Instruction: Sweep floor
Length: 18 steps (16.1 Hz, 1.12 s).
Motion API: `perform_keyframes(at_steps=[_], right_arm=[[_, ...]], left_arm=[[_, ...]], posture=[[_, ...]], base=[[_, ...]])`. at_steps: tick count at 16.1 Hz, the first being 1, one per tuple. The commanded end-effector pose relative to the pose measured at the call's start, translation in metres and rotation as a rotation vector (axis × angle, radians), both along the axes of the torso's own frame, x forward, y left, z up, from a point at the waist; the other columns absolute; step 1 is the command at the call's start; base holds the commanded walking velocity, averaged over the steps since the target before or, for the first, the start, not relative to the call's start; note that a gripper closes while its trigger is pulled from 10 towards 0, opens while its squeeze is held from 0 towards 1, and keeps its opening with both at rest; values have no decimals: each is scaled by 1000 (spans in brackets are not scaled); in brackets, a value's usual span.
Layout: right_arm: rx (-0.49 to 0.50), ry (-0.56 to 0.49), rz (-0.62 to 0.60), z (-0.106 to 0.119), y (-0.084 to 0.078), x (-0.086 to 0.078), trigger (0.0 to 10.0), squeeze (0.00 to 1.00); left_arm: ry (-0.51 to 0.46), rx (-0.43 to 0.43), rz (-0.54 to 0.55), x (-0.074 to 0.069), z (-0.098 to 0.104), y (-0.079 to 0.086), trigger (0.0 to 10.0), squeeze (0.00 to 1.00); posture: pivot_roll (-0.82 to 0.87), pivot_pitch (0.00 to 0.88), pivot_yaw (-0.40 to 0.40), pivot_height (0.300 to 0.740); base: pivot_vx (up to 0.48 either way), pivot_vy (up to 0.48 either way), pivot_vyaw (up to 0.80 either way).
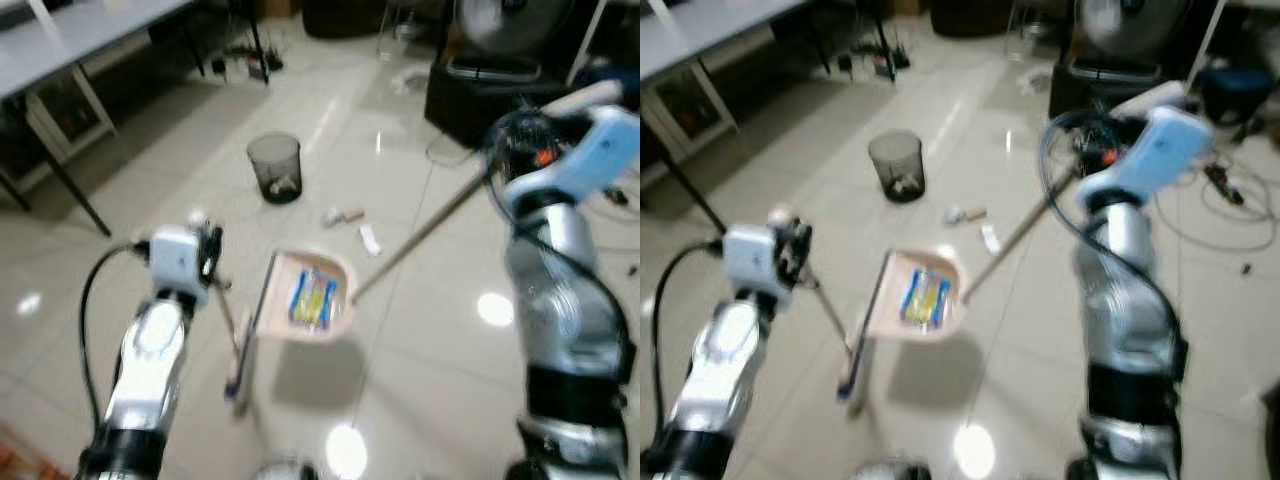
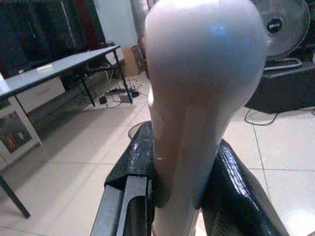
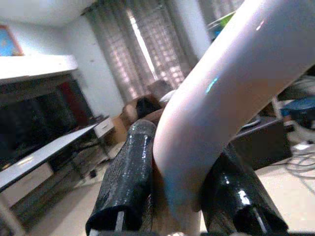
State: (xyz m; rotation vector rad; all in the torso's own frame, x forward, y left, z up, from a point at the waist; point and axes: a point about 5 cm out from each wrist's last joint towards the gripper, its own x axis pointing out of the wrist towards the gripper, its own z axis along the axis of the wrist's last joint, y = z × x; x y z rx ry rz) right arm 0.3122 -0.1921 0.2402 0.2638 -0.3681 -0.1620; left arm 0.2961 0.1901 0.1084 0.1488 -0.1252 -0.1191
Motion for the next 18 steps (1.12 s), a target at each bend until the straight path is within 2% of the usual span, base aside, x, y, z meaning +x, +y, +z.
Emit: perform_keyframes(at_steps=[1,6,8,10,14,18], right_arm=[[1,-86,22,18,7,0,10000,0],[3,-107,37,26,7,2,10000,0],[-12,-102,35,23,9,0,10000,0],[-1,-90,25,17,11,-1,10000,0],[6,-92,26,18,13,4,10000,0],[28,-105,10,20,12,7,10000,0]], left_arm=[[-29,12,9,1,7,6,10000,0],[-36,-7,11,4,10,4,10000,0],[-27,5,8,-1,6,7,10000,0],[-23,8,11,-2,4,9,10000,0],[-30,21,11,7,8,11,10000,0],[-36,8,19,11,11,11,10000,0]], posture=[[25,5,112,740],[25,22,104,740],[28,15,108,740],[27,0,113,740],[27,0,111,740],[18,1,110,740]], base=[[341,0,0],[357,0,0],[407,0,0],[435,0,425],[434,0,800],[435,0,0]])
